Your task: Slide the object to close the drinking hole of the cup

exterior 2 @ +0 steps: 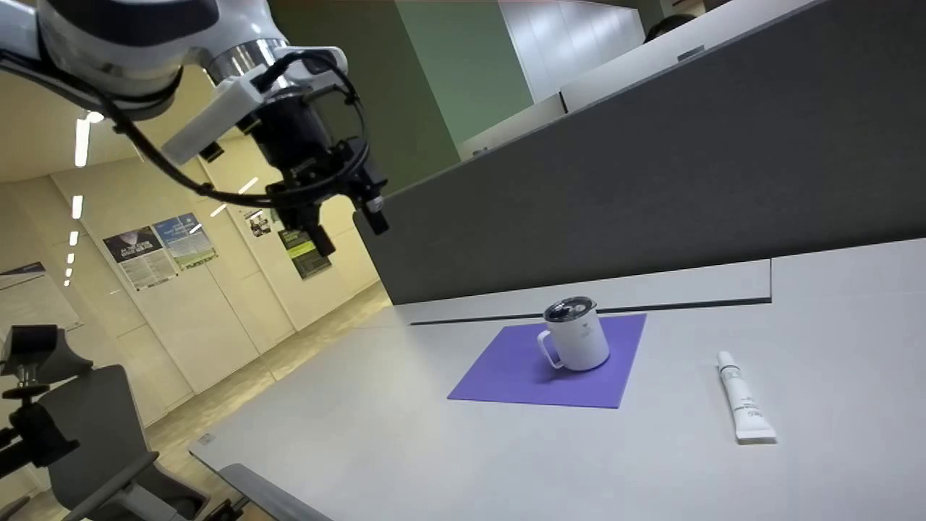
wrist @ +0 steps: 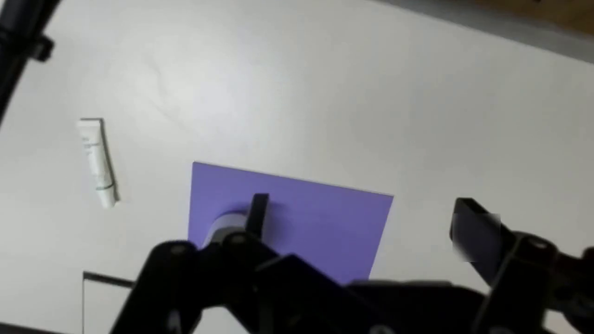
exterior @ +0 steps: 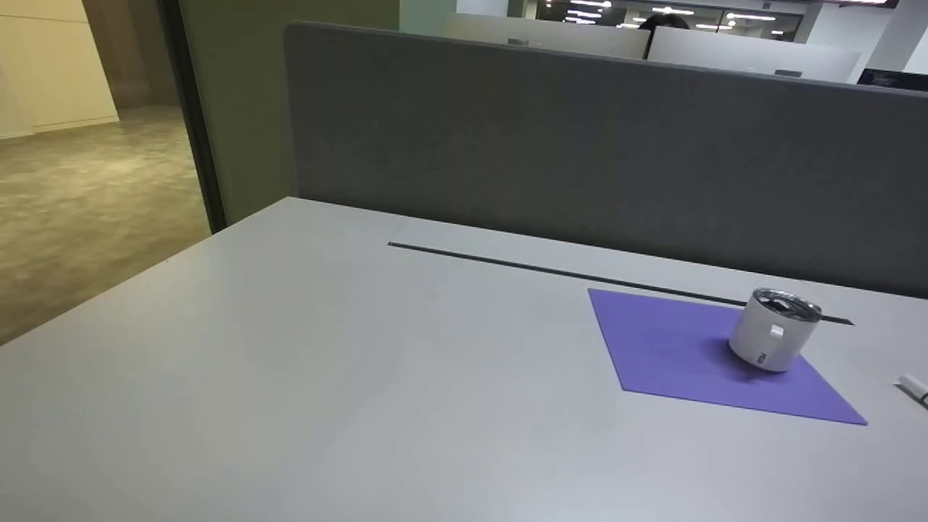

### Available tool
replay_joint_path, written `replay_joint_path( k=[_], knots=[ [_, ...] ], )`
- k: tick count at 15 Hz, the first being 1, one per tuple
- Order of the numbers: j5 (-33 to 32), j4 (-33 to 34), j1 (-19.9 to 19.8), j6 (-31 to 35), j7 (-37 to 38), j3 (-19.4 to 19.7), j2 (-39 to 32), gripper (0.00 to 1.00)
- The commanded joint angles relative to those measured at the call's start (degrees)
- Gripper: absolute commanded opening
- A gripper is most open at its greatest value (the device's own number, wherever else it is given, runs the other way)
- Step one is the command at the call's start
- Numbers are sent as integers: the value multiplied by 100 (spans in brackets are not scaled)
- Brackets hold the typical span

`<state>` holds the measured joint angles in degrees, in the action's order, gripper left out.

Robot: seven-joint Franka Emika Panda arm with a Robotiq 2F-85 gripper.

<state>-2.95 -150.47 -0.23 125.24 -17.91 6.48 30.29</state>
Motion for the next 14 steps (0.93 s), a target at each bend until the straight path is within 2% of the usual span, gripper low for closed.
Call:
replay_joint_path(
  k=[1,2,3,8,12,14],
  knots=[
    [-168,1124,5,750,-122,37,-1422,100],
    [-135,1388,30,962,-223,46,-1757,75],
    [-136,1673,14,1141,-239,20,-2111,74],
    [259,3315,-112,1154,-472,-76,-3913,38],
    [655,4605,-401,902,-523,-289,-5127,10],
    [663,5248,-522,547,-413,-387,-5585,1]
  ],
)
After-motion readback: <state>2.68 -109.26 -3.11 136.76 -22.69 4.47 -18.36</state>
